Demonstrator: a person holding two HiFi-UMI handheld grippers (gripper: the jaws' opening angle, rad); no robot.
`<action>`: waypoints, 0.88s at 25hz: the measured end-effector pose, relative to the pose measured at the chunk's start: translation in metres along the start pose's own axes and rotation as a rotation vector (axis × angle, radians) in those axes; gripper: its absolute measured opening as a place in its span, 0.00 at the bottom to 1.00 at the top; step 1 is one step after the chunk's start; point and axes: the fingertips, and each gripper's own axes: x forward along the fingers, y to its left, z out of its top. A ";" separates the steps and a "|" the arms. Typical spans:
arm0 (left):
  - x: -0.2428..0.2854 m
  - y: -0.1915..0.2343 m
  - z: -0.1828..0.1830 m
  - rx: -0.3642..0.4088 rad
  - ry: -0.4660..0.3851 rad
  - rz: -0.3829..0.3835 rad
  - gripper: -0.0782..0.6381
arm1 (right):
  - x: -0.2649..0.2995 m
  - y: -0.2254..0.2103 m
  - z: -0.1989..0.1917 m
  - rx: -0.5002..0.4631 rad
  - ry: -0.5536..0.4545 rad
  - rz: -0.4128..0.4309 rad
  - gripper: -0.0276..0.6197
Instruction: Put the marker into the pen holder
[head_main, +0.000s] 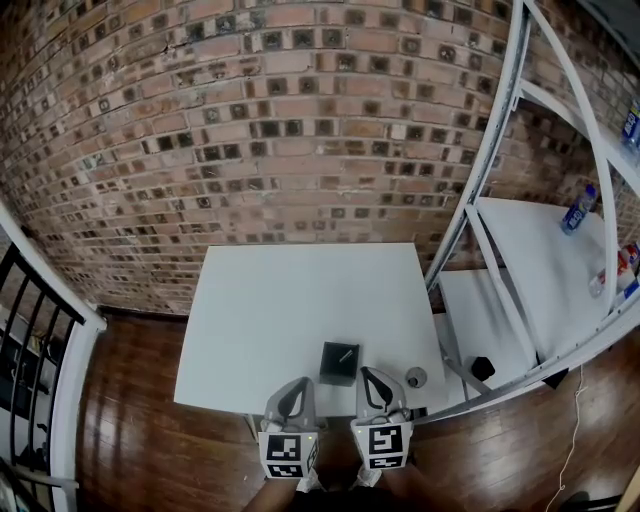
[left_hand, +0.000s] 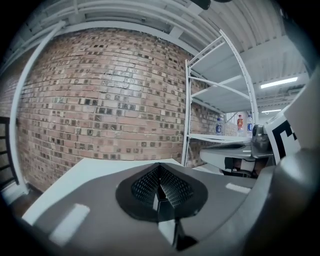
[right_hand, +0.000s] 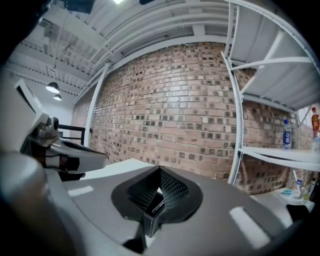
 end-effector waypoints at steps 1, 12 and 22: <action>-0.001 -0.001 0.001 0.001 -0.001 0.002 0.13 | -0.001 0.001 0.002 -0.004 -0.004 0.004 0.05; -0.003 -0.015 0.004 0.040 -0.019 0.010 0.13 | -0.016 0.002 0.018 -0.020 -0.042 0.041 0.05; -0.001 -0.014 0.009 0.060 -0.026 0.031 0.13 | -0.018 0.006 0.016 -0.019 -0.054 0.074 0.05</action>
